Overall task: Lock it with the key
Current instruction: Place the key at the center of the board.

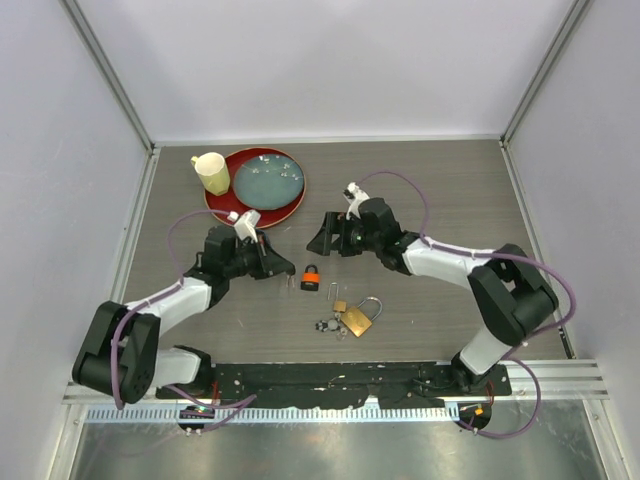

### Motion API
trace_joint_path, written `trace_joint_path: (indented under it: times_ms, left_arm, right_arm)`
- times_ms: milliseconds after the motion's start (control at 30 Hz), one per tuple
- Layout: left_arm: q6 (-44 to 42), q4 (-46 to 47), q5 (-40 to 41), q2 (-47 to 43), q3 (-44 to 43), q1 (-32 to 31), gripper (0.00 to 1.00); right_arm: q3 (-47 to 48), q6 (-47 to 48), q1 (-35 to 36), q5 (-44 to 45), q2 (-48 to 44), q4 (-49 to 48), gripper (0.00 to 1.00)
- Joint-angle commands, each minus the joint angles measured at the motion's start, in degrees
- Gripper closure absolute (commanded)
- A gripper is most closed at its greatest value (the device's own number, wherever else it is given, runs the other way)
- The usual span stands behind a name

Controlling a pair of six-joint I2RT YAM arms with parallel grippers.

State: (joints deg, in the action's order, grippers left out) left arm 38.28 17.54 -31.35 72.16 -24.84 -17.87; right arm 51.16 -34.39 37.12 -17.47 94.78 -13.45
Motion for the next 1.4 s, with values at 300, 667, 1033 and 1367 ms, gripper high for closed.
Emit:
trace_joint_path:
  times_ms: [300, 667, 1033, 1367]
  left_arm:
    - [-5.06, -0.40, -6.00, 13.79, -8.03, 0.20, 1.00]
    - [-8.13, -9.71, -1.34, 10.37, -9.88, 0.20, 0.45]
    - [-6.56, -11.56, -1.34, 1.59, -9.79, -0.06, 0.26]
    - [-4.44, -9.01, -5.56, -1.05, -8.47, -1.37, 0.26]
  right_arm:
    - [-4.31, 3.54, -1.79, 3.67, -11.81, 5.98, 0.10]
    - [-5.89, 4.07, -2.32, 3.76, -13.92, 7.30, 0.10]
    - [-5.54, 4.95, -2.41, 3.85, -14.19, 7.74, 0.10]
    - [-5.10, 4.95, -2.67, 2.71, -13.92, 8.71, 0.10]
